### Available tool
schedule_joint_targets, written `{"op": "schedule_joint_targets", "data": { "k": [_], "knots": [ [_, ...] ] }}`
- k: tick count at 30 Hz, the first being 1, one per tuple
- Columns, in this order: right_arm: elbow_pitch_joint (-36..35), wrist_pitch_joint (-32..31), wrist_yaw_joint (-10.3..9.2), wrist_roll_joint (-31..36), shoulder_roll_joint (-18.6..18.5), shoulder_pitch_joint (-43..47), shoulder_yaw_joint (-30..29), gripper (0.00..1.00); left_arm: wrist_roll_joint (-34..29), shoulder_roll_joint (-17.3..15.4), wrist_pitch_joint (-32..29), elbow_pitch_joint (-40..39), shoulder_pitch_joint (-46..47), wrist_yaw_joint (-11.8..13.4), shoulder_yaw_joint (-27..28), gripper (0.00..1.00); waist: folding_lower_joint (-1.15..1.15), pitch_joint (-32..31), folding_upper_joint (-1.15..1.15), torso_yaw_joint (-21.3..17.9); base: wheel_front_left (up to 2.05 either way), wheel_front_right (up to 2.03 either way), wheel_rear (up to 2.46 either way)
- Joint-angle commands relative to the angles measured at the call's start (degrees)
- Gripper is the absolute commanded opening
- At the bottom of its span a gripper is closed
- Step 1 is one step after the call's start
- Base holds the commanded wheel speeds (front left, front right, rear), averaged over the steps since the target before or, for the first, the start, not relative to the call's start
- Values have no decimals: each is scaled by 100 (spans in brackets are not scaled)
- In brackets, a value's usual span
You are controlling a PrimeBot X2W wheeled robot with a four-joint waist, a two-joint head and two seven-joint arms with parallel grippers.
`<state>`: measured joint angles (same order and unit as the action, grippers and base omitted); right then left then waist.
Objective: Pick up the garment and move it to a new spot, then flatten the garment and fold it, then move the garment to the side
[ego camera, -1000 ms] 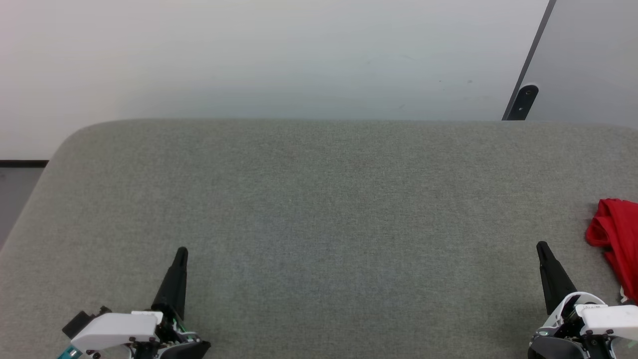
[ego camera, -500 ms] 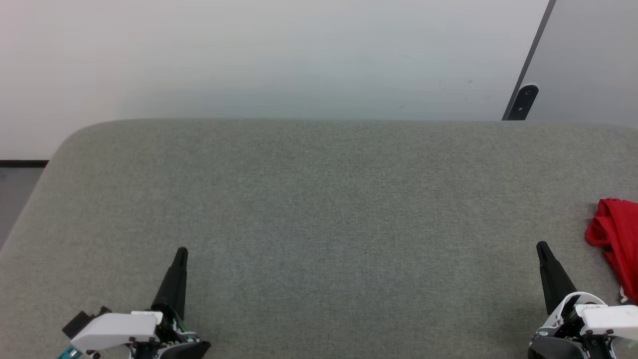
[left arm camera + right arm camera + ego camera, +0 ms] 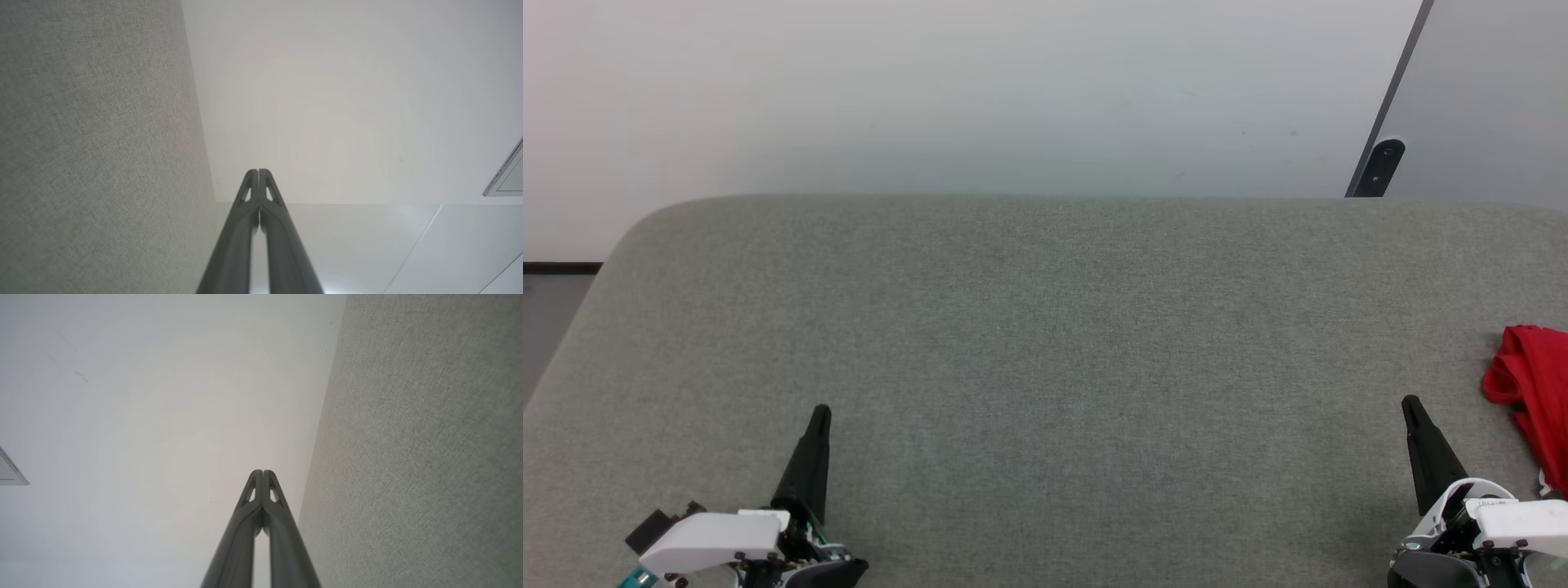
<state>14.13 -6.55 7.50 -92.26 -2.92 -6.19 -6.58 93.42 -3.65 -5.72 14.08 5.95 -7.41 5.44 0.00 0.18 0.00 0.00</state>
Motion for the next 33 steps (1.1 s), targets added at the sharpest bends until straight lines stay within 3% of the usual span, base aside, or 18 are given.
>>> {"op": "schedule_joint_targets", "data": {
  "k": [1, 33],
  "knots": [
    [2, 7, -2, -26, 17, -21, -1, 0, -31, 4, -8, 9, 61, -30, 17, 0, 0, 0, 0, 0, 0, 0, 0],
    [2, 9, -2, -27, 17, -21, 2, 0, -67, 31, -41, 11, 64, -24, 55, 0, 0, 0, 0, 0, 0, 0, 0]
  ]
}}
